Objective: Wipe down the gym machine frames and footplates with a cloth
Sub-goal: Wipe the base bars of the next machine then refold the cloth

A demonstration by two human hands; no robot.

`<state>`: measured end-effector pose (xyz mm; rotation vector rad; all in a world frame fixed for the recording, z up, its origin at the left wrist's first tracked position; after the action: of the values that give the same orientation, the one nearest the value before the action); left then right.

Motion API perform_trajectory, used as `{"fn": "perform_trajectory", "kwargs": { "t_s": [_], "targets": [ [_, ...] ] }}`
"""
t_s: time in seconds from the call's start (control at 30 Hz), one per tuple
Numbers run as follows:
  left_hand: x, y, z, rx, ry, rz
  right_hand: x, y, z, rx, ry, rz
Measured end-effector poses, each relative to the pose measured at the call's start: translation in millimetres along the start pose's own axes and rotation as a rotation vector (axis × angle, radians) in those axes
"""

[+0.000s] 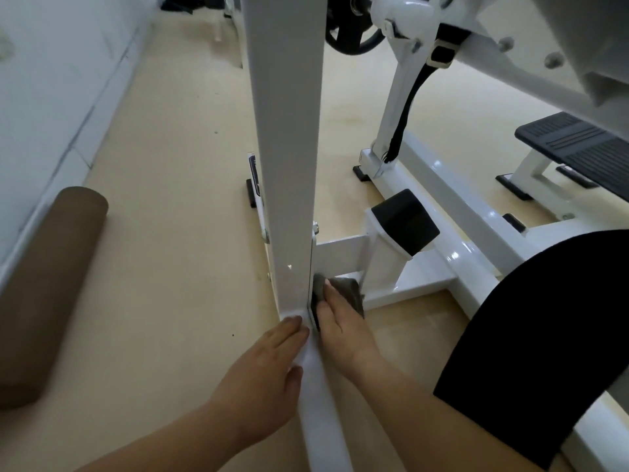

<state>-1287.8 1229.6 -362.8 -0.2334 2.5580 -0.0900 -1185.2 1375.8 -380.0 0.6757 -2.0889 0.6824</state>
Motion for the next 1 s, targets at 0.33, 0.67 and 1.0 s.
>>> {"fn": "perform_trajectory", "kwargs": {
  "t_s": [0.33,0.67,1.0],
  "targets": [
    [5,-2,1,0.116,0.041,-0.032,-29,5,-16,0.233,-0.689,-0.263],
    [8,1,-9,0.258,0.06,-0.052,-27,8,-17,0.158,-0.571,-0.303],
    [4,1,-13,0.321,0.099,-0.075,-9,29,-17,0.054,-0.454,-0.274]
  ]
}}
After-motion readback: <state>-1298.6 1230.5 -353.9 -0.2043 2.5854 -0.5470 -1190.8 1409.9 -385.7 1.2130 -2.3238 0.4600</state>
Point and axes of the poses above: each hand's wrist, its own y-axis towards the middle knuckle, its own z-axis out of the palm, x = y × z, the point moved 2 cm from there along y, towards the middle knuckle, and after that the axes turned 7 degrees about x, right-handed, at the moved point
